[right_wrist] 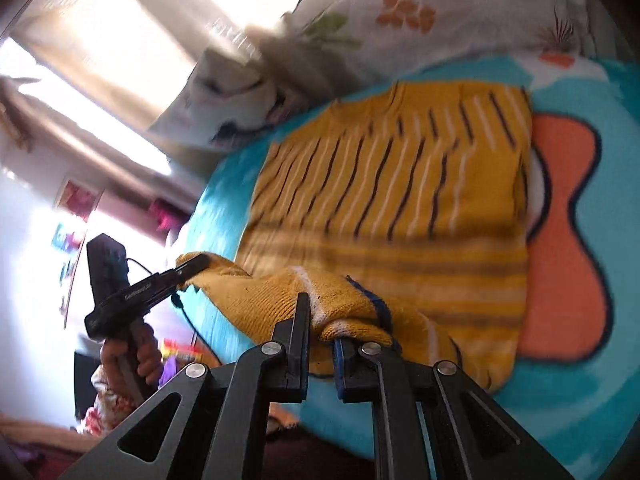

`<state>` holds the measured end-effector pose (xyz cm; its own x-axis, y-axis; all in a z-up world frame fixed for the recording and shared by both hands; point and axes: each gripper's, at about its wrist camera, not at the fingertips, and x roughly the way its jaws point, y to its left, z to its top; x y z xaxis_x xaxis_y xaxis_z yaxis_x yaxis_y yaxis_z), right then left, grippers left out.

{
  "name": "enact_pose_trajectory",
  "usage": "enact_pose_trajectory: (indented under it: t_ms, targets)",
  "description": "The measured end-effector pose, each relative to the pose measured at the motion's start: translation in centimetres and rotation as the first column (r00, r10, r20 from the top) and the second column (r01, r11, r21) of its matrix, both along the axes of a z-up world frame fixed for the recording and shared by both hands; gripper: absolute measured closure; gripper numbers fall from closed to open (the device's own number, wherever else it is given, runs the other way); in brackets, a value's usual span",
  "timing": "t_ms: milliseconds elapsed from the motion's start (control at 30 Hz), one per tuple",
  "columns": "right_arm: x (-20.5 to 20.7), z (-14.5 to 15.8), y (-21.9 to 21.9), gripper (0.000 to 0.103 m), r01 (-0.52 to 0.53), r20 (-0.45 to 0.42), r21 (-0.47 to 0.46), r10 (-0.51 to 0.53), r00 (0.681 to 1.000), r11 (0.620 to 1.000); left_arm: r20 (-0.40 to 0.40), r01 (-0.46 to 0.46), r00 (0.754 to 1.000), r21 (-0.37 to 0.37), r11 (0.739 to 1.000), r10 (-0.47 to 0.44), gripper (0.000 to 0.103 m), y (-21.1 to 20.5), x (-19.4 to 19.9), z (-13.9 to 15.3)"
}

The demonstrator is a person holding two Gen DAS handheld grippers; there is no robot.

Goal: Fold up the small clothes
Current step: 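Grasp the hem with the left gripper while the right gripper grasps the hem, then fold the hem up toward the collar with both grippers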

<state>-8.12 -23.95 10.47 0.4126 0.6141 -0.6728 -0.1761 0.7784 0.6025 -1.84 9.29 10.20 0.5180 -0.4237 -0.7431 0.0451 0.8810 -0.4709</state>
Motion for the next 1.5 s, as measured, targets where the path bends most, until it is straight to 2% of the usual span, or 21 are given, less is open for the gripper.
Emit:
enact_pose_trajectory:
  t_ms: [133, 333, 467, 633, 733, 833, 933, 1033, 1067, 1100, 1200, 1300, 1500]
  targets:
    - [4.3, 0.0, -0.1, 0.093, 0.058, -0.005, -0.052, -0.058, 0.998, 0.997, -0.029, 0.014, 0.999, -0.007, 1.0, -0.014, 0.093, -0.2, 5.6, -1.2]
    - [10.2, -3.1, 0.3, 0.093, 0.142, -0.056, -0.144, -0.151, 0.987, 0.979, -0.073, 0.073, 0.995, 0.058, 0.996, -0.069, 0.093, -2.1, 11.7, -3.2]
    - [12.7, -4.6, -0.5, 0.092, 0.2, -0.09, -0.137, -0.213, 0.973, 0.97, -0.113, 0.086, 0.991, 0.058, 0.995, -0.079, 0.092, -2.9, 14.7, -4.5]
    - [14.9, -5.8, -2.1, 0.091, 0.273, -0.129, -0.068, -0.28, 0.951, 0.96, -0.188, 0.056, 0.98, -0.04, 0.998, -0.063, 0.088, -2.1, 17.4, -6.3]
    - [15.9, -5.9, -3.0, 0.09, 0.304, -0.137, -0.032, -0.305, 0.943, 0.952, -0.204, 0.047, 0.977, -0.095, 0.994, -0.066, 0.085, -1.5, 18.0, -6.6]
    - [17.1, -6.3, -3.9, 0.087, 0.337, -0.163, 0.02, -0.33, 0.93, 0.941, -0.224, 0.021, 0.973, -0.179, 0.984, -0.062, 0.077, -0.5, 18.4, -6.7]
    - [17.4, -7.0, -5.3, 0.08, 0.381, -0.209, 0.097, -0.355, 0.911, 0.92, -0.241, -0.035, 0.97, -0.26, 0.965, -0.03, 0.065, 0.8, 18.6, -6.7]
    - [17.3, -7.3, -6.5, 0.062, 0.451, -0.226, 0.143, -0.415, 0.881, 0.881, -0.245, -0.081, 0.969, -0.295, 0.952, 0.007, 0.058, 1.9, 18.8, -6.2]
    - [17.2, -7.2, -7.1, 0.052, 0.475, -0.225, 0.158, -0.436, 0.871, 0.866, -0.24, -0.092, 0.971, -0.294, 0.951, 0.02, 0.055, 2.1, 18.8, -6.0]
    - [17.0, -7.1, -7.8, 0.048, 0.498, -0.226, 0.176, -0.458, 0.86, 0.849, -0.231, -0.102, 0.972, -0.288, 0.952, 0.034, 0.051, 2.4, 18.7, -5.7]
    - [16.6, -6.2, -9.1, 0.046, 0.524, -0.206, 0.158, -0.49, 0.847, 0.837, -0.205, -0.129, 0.976, -0.272, 0.954, 0.074, 0.046, 3.3, 18.4, -4.7]
    - [16.0, -5.2, -9.9, 0.045, 0.525, -0.166, 0.093, -0.507, 0.846, 0.846, -0.205, -0.145, 0.974, -0.245, 0.959, 0.095, 0.046, 3.7, 18.4, -4.4]
    - [14.3, -3.6, -8.9, 0.045, 0.477, -0.067, -0.088, -0.483, 0.873, 0.874, -0.17, -0.144, 0.978, -0.112, 0.983, 0.124, 0.04, 3.6, 17.2, -3.7]
